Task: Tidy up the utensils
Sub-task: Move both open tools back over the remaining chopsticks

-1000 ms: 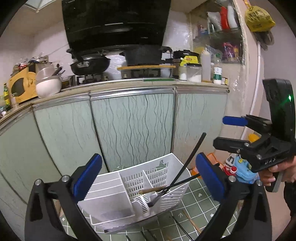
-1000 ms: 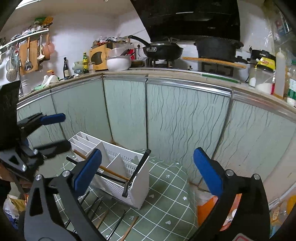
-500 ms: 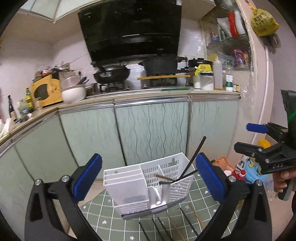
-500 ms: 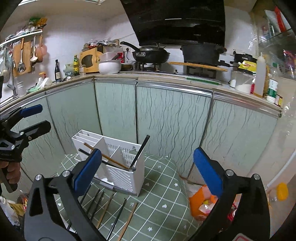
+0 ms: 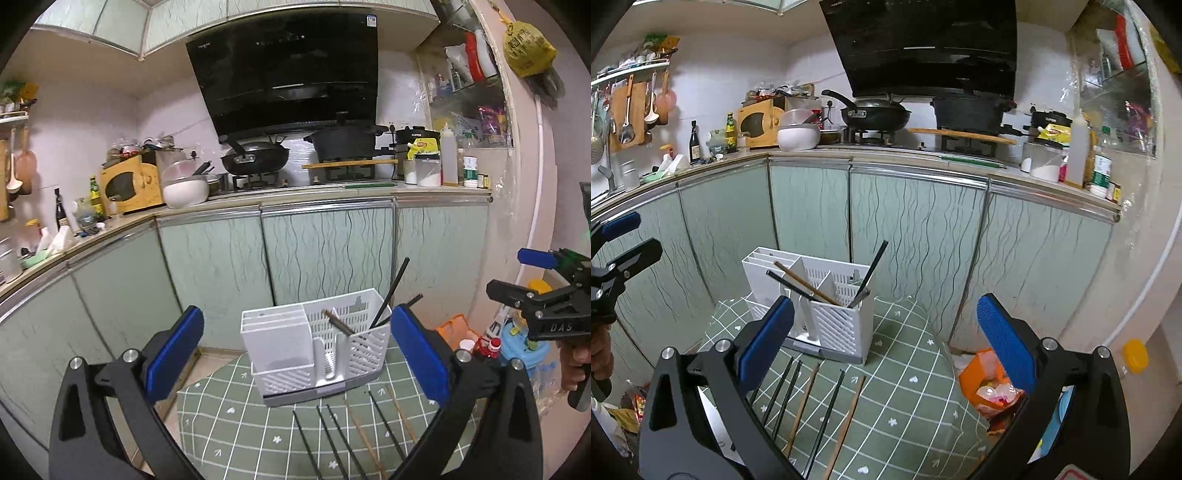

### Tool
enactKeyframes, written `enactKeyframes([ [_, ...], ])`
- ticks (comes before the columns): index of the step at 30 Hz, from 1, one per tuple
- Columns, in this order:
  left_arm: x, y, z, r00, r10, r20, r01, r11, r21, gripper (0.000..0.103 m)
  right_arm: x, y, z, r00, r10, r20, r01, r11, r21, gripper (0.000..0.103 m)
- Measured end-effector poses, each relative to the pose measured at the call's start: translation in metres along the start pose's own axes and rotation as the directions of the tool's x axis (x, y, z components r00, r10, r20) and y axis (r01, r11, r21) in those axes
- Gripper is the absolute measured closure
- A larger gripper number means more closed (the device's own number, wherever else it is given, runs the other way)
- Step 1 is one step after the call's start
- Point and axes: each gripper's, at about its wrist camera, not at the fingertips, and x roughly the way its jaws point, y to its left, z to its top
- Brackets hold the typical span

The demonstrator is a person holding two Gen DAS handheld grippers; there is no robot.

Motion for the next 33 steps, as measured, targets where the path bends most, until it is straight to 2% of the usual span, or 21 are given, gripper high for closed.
enactKeyframes([
  [4, -0.012, 0.002, -0.015, 1.0, 0.016, -0.018, -0.017, 1.0, -0.018, 0.004, -0.011, 0.004, -0.012, 0.999, -0.042, -0.002, 0.042, 0.999, 0.0, 0.008],
  [12, -0.02, 0.008, -0.051, 0.997, 0.05, -0.066, -0.053, 0.998, -0.042, 0.004, -0.023, 0.008, -0.04, 0.997, -0.077, -0.009, 0.077, 0.997, 0.0, 0.008],
  [33, 0.002, 0.011, -0.153, 0.974, 0.085, -0.208, -0.109, 0.988, -0.105, 0.004, -0.008, 0.018, -0.134, 0.995, -0.053, -0.082, 0.055, 0.998, 0.02, 0.008],
])
